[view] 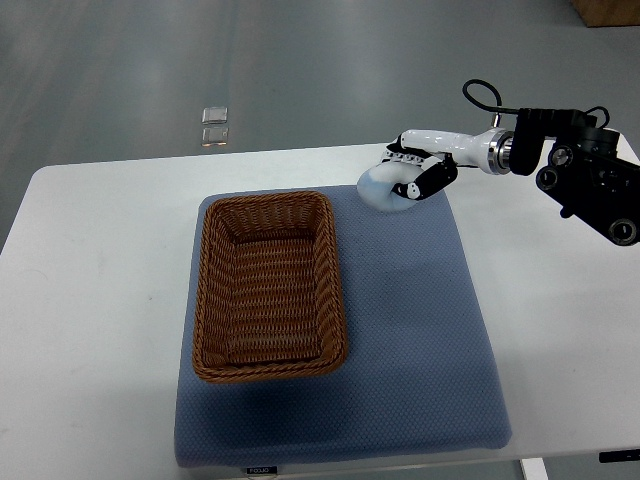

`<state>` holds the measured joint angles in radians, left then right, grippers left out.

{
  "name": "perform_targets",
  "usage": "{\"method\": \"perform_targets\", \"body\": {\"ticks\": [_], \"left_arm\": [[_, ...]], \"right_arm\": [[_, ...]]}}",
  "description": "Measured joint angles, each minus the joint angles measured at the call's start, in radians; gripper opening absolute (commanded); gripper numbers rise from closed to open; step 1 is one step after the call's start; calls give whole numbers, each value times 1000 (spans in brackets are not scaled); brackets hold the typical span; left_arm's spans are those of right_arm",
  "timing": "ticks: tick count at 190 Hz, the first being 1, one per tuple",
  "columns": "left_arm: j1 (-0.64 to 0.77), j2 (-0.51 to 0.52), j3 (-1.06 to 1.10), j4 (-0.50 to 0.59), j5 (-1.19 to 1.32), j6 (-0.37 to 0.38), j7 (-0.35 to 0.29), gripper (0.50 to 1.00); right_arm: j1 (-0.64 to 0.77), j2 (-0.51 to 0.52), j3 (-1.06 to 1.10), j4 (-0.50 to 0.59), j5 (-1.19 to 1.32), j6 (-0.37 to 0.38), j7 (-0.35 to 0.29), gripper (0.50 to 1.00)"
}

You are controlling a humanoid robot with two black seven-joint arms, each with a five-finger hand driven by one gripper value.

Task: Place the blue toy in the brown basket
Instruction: 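Lift the toy with the right hand and carry it over the basket, then open the right hand to release the toy into the basket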

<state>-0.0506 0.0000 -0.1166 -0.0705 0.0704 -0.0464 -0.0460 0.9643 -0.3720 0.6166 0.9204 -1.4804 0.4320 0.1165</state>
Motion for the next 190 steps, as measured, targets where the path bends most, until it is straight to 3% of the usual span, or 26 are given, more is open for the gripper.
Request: {"method": "perform_targets", "body": {"ticks": [38, 104, 121, 134, 152, 190], "left_arm": [[0, 0, 0, 0, 0, 0, 0, 1000], [0, 0, 0, 0, 1, 2, 0, 1000], [0, 0, 0, 0, 1, 2, 0, 1000], [0, 0, 0, 0, 1, 2, 0, 1000], [0, 0, 0, 0, 1, 2, 0, 1000], [0, 0, 0, 0, 0, 2, 0, 1000]], "right_arm": [[41, 81, -28, -1, 0, 3, 0, 500], [139, 312, -121, -78, -1, -4, -13, 509], [147, 344, -133, -92, -1, -6, -14, 599], [148, 361, -146, -99, -1, -9, -15, 756], [146, 370, -165, -106, -1, -29, -16, 905], [140, 372, -170, -115, 1, -57, -17, 917]]}}
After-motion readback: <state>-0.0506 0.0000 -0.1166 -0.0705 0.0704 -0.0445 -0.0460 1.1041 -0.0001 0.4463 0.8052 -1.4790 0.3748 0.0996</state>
